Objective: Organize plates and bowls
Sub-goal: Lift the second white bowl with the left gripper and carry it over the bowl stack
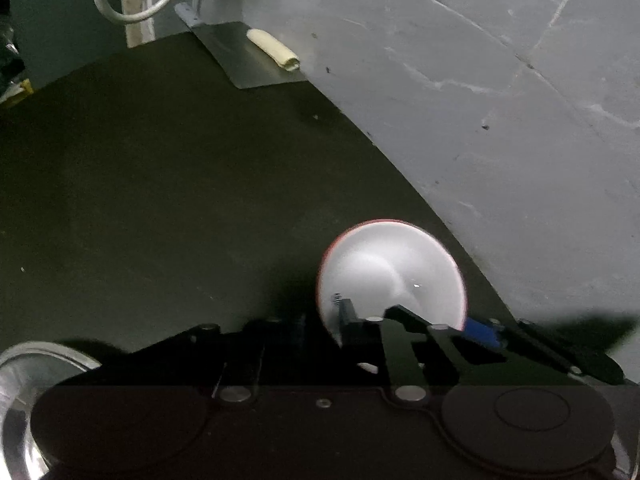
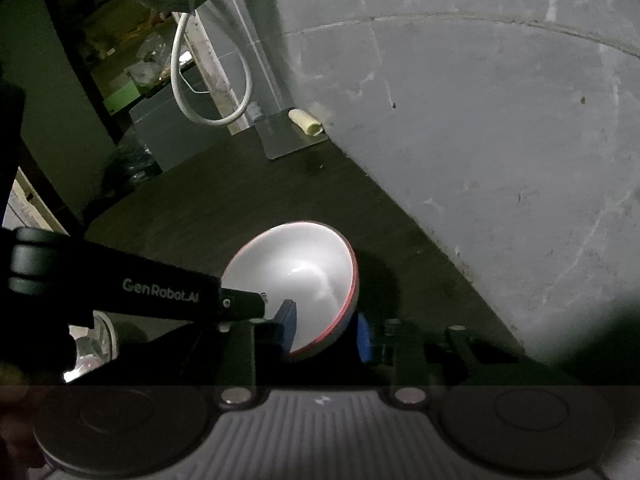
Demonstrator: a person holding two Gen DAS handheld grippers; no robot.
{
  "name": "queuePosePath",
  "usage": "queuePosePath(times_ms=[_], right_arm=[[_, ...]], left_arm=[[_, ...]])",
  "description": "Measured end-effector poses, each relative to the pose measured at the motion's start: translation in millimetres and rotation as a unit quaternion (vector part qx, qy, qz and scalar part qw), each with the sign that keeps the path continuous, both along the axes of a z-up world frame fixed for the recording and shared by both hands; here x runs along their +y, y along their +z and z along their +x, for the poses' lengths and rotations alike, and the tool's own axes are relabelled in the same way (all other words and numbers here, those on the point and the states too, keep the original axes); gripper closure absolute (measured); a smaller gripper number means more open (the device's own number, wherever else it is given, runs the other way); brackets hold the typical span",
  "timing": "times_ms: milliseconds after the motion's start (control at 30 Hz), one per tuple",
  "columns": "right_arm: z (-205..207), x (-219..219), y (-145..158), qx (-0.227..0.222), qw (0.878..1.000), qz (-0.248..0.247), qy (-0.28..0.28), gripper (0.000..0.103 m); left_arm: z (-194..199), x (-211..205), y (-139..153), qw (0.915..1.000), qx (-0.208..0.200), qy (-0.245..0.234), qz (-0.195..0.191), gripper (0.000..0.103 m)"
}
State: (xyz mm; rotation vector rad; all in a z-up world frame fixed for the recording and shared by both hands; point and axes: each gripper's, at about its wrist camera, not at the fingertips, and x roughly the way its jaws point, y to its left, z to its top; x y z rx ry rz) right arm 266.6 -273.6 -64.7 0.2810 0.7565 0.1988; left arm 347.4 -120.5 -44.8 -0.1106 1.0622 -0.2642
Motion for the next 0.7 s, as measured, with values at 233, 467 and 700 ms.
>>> queuePosePath(times_ms=[233,467,700], right_arm=[[-17.1,-5.2,-1.2,0.000,1.000,0.015,0.019,0.071],[-36.8,-7.0,-1.5,0.008,0.999,0.031,0.014,0.076],[-67.0,-11.8,16.9,-0.030,0.999,0.034,0.028,0.076]], left_arm=[[-16.4,2.2,1.8,0.9998,0.007,0.008,-0.018,0.090],[-40.1,3.1,7.7,0.9995,0.001,0.020,-0.023,0.090],[-66.9,12.4,23.0,0.9972,-0.024,0.038,-0.060,0.090]])
